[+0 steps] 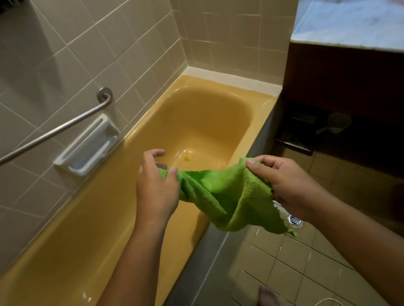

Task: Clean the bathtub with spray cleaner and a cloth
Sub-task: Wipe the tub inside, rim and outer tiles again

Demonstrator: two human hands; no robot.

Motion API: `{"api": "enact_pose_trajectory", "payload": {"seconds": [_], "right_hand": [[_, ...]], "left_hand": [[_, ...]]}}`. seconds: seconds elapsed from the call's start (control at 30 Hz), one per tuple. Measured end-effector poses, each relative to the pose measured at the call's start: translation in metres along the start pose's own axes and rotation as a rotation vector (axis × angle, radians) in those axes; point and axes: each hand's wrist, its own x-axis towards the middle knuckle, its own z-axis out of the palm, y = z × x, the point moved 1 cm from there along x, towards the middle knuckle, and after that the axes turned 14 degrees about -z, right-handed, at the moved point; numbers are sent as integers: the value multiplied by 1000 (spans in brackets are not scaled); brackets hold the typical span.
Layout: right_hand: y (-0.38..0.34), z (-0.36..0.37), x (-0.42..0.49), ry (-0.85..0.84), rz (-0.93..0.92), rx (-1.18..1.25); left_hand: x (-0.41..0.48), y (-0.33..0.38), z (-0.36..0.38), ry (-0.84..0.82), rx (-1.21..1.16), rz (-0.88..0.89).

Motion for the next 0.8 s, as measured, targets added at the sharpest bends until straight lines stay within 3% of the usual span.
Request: {"api": "enact_pose_trajectory", "payload": {"seconds": [0.17,0.3,0.4,0.53,0.6,0.7,0.8], "right_hand": [[5,0,-7,125,50,133],[3,-10,-8,233,30,271],[2,-9,-7,222,21,247],[7,4,-4,165,1,99],[10,11,-2,164,-25,14],[10,24,0,157,-58,-101],[12,34,1,120,-124,-226]], "left_hand": [[4,-8,3,-49,83,7],[14,-28,0,-69,396,11],[16,-33,3,-135,500,-116],[1,-14,12,-76,551,-4],[-10,-6,19,-57,500,66],[-24,8,29,-123,213,115],[-32,20,38,-181,-81,58]]}}
